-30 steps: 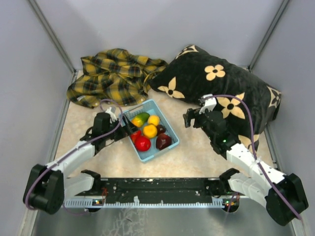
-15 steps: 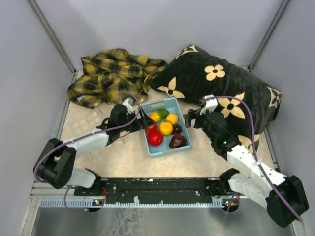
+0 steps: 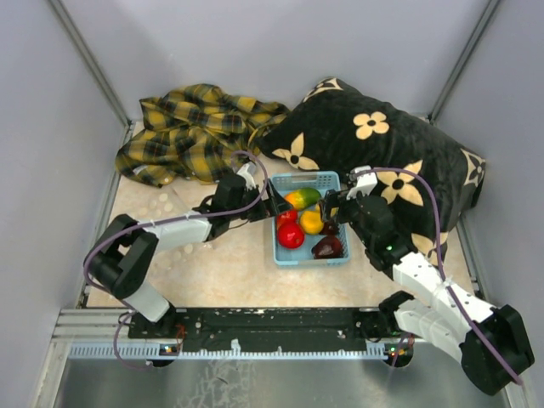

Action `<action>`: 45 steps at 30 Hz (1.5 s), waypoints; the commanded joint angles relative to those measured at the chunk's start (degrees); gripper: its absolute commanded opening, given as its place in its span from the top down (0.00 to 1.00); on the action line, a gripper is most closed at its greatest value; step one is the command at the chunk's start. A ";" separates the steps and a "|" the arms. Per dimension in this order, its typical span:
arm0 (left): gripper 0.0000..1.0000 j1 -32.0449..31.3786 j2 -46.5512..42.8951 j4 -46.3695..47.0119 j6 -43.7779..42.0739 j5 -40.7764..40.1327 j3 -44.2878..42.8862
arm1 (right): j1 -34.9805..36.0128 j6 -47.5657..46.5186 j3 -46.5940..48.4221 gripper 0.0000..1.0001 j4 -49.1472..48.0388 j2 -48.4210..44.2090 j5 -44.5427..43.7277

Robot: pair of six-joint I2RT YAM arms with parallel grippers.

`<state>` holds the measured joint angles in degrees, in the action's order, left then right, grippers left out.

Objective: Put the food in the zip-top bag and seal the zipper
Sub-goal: Pick up the zipper food storage bag at the corner of the board.

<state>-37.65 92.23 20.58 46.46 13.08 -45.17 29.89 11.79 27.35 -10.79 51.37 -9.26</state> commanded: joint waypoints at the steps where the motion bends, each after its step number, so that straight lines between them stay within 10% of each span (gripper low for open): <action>1: 0.01 -0.28 -2.05 -2.12 -2.33 -2.12 -1.82 | 0.26 0.51 0.18 0.15 -2.99 -1.21 -0.84; 24: 0.01 3.26 -16.46 -58.67 -8.03 -45.54 -8.67 | 0.26 0.86 0.16 0.15 -3.58 -0.22 0.29; 45: 0.10 16.62 -5.13 -48.05 -12.61 -46.12 -7.24 | 0.26 0.87 0.63 0.15 -2.92 0.65 1.11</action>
<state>-21.96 82.94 -30.30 35.70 -31.97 -49.84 29.89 12.23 27.00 -11.11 51.64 -8.36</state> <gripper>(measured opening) 0.918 0.851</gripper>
